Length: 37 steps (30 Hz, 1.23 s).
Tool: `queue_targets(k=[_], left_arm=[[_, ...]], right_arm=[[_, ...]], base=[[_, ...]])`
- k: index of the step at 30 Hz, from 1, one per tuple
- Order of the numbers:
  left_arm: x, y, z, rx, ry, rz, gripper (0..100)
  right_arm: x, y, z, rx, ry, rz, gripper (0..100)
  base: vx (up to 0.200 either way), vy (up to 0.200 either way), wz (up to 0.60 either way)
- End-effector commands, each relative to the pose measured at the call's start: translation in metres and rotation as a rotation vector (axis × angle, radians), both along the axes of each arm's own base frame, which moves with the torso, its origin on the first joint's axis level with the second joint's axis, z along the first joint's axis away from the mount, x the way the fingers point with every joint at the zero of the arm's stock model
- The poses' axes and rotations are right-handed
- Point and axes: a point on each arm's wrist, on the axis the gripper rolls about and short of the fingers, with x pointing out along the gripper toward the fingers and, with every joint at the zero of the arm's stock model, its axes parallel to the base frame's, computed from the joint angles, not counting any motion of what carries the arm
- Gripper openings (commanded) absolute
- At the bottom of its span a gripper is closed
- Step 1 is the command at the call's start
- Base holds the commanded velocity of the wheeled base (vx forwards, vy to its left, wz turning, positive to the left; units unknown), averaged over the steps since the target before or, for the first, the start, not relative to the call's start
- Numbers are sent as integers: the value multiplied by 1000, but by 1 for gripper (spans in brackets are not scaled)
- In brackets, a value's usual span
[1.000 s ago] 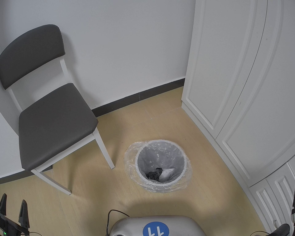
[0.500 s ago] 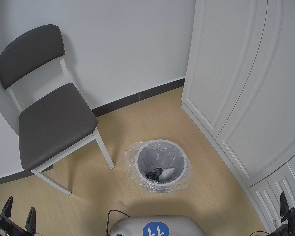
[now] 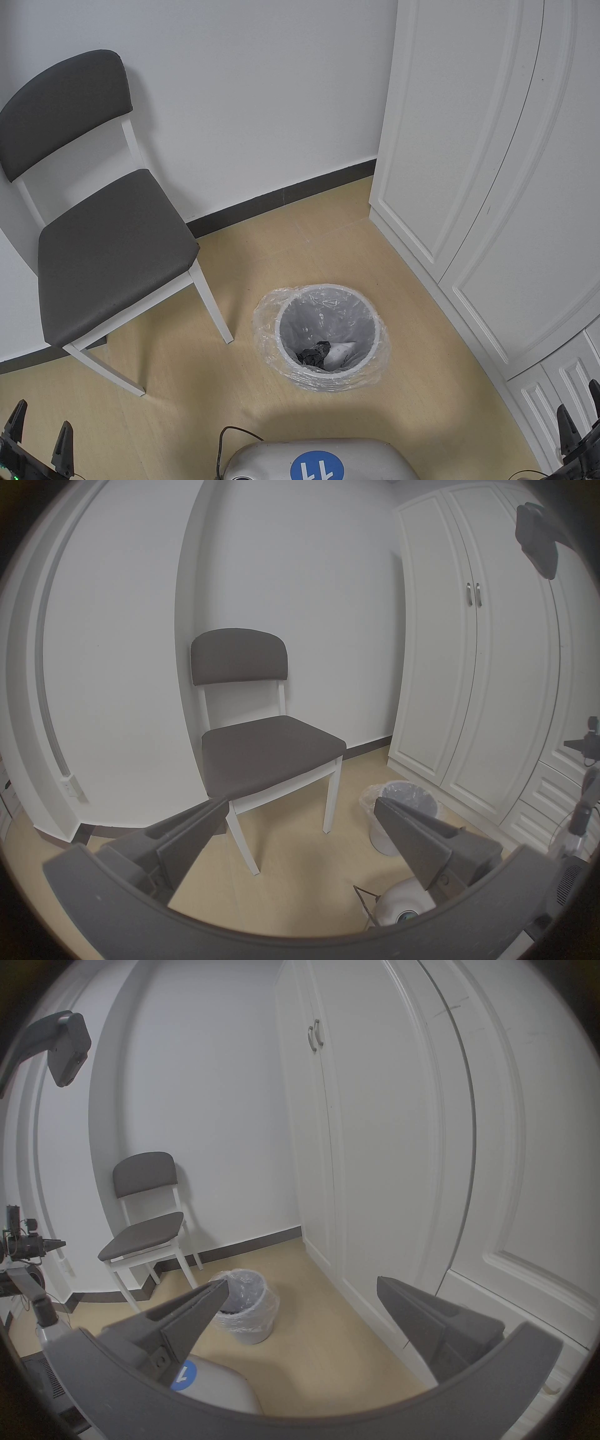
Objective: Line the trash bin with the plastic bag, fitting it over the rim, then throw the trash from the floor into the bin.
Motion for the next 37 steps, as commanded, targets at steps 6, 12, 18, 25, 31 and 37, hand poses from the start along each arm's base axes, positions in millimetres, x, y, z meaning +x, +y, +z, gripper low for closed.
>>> queue_targets(k=[6, 12, 18, 25, 31, 37], left_arm=[[0, 0, -5, -2, 6, 0, 100], [0, 0, -5, -2, 6, 2, 100], [0, 0, -5, -5, 6, 0, 100], [0, 0, -5, -5, 4, 0, 100], [0, 0, -5, 1, 4, 2, 100], [0, 0, -5, -1, 4, 0, 100]], right_arm=[[0, -1, -5, -22, 0, -65, 100], [1, -1, -6, -38, 12, -38, 100], [1, -2, -10, -52, 48, -87, 100], [1, -2, -11, -46, 64, -100, 100], [1, -2, -11, -43, 61, -100, 100], [1, -2, -11, -43, 61, -98, 100]], base=[[0, 0, 0], [0, 0, 0], [0, 0, 0], [0, 0, 0], [0, 0, 0], [0, 0, 0]])
